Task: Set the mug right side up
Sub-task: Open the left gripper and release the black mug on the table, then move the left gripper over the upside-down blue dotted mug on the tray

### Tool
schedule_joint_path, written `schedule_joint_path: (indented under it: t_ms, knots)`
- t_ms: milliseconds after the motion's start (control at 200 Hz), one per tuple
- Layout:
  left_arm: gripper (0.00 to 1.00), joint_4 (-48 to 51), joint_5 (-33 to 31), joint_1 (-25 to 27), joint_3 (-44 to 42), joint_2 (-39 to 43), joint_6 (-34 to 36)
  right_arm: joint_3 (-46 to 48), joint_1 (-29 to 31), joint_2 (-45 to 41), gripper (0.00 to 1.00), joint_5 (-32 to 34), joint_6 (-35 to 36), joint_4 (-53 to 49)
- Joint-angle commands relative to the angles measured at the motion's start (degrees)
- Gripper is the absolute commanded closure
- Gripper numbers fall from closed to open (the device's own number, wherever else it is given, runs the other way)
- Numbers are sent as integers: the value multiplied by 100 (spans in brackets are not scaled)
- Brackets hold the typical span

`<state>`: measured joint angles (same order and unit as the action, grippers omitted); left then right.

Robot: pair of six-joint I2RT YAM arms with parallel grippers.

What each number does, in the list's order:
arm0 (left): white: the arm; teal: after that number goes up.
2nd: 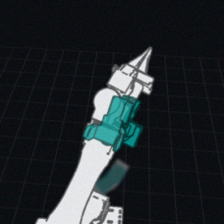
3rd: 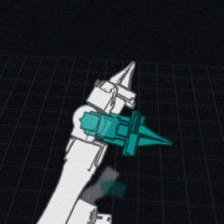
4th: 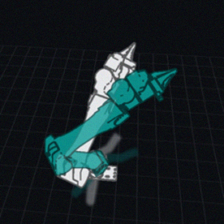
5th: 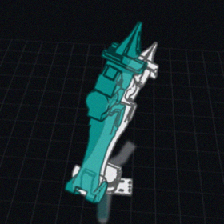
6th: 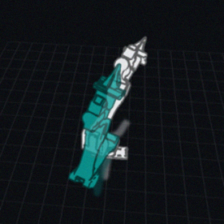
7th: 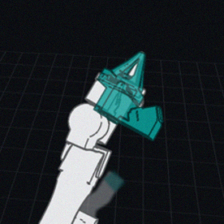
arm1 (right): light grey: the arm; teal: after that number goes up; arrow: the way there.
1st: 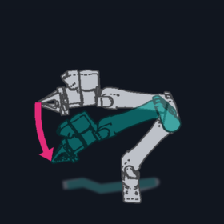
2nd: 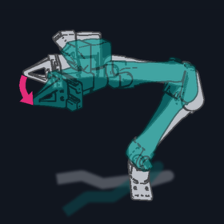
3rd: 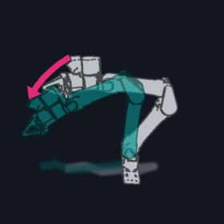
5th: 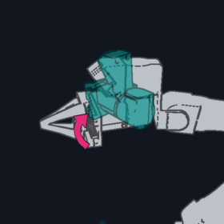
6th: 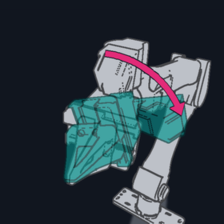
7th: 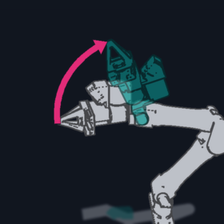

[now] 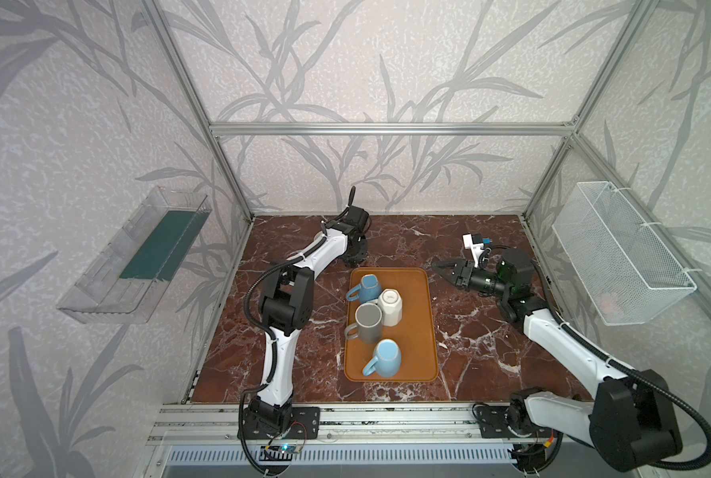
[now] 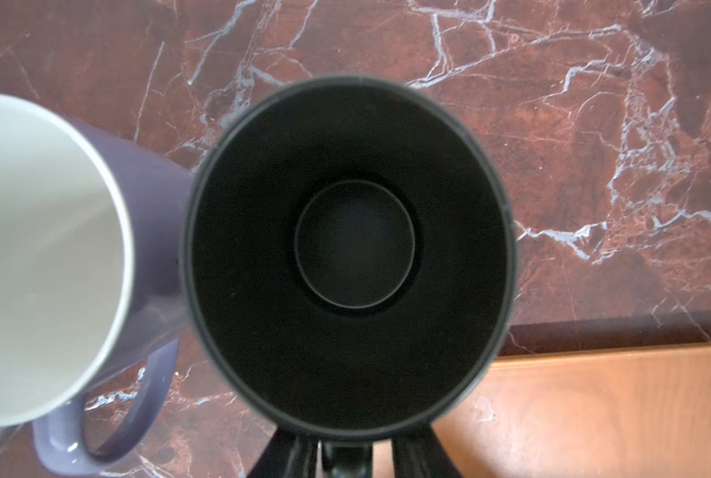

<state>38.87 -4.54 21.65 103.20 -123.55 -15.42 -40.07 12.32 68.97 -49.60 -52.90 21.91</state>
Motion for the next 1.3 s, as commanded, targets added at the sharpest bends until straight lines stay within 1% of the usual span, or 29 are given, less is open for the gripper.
schedule_joint_path:
  t_ms: [0, 285, 440, 565, 830, 985, 1154, 1294]
  knots:
    - [67, 8, -12, 21, 61, 251, -14, 42, -28, -33, 56, -109, 87, 37]
    - [66, -11, 4, 24, -176, 804, 132, 24, -27, 2, 55, -101, 105, 46]
    - [66, 184, 35, 24, -362, 1124, 434, 11, -28, 29, 55, -91, 111, 58]
    - [66, 499, 194, 15, -610, 1503, 811, 3, -28, 62, 55, -98, 116, 59]
    - [66, 773, 652, 15, -1420, 2453, 1410, -31, -28, 108, 55, -113, 153, 41]
    - [66, 941, 1062, 15, -1835, 2851, 1830, -61, -25, 125, 55, -118, 155, 46]
    - [65, 1030, 1290, 15, -2217, 3062, 2101, -71, -28, 108, 55, -120, 166, -10]
    - [65, 1268, 1516, 15, -2265, 2998, 2377, -114, -23, 74, 55, -110, 223, -137]
